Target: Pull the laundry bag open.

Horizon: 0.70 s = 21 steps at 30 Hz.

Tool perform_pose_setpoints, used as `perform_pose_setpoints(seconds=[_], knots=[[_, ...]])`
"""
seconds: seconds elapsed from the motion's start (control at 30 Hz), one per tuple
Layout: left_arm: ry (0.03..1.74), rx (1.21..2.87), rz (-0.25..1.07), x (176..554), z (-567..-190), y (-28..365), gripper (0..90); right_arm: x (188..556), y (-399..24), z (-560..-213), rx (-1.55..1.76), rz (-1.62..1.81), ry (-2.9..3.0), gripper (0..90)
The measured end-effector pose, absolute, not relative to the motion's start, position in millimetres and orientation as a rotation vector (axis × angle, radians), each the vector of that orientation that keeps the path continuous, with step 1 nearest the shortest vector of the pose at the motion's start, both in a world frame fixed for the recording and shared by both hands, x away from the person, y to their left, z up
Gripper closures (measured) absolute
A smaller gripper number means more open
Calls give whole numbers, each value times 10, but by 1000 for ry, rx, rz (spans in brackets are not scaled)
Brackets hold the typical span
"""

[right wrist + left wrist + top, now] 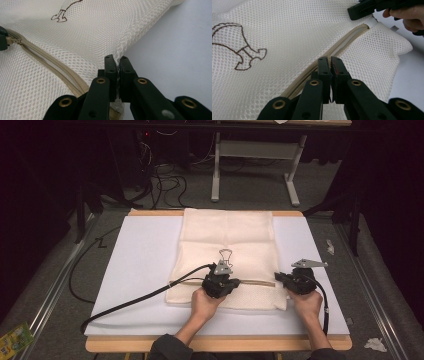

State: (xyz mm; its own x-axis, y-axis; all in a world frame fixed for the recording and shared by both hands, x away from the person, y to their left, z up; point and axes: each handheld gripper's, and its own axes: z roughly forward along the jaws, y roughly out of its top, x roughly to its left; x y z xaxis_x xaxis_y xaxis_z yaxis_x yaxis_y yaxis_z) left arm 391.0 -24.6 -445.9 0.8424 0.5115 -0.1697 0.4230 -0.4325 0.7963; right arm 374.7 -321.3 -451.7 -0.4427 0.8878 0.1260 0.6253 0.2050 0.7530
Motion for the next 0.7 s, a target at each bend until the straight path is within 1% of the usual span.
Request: perform_pose_setpoints(seconds=[0.7], knots=[[709, 2067, 128, 3932, -4441, -86, 873, 3758, -3214, -4509, 1414, 1092, 2154, 884]])
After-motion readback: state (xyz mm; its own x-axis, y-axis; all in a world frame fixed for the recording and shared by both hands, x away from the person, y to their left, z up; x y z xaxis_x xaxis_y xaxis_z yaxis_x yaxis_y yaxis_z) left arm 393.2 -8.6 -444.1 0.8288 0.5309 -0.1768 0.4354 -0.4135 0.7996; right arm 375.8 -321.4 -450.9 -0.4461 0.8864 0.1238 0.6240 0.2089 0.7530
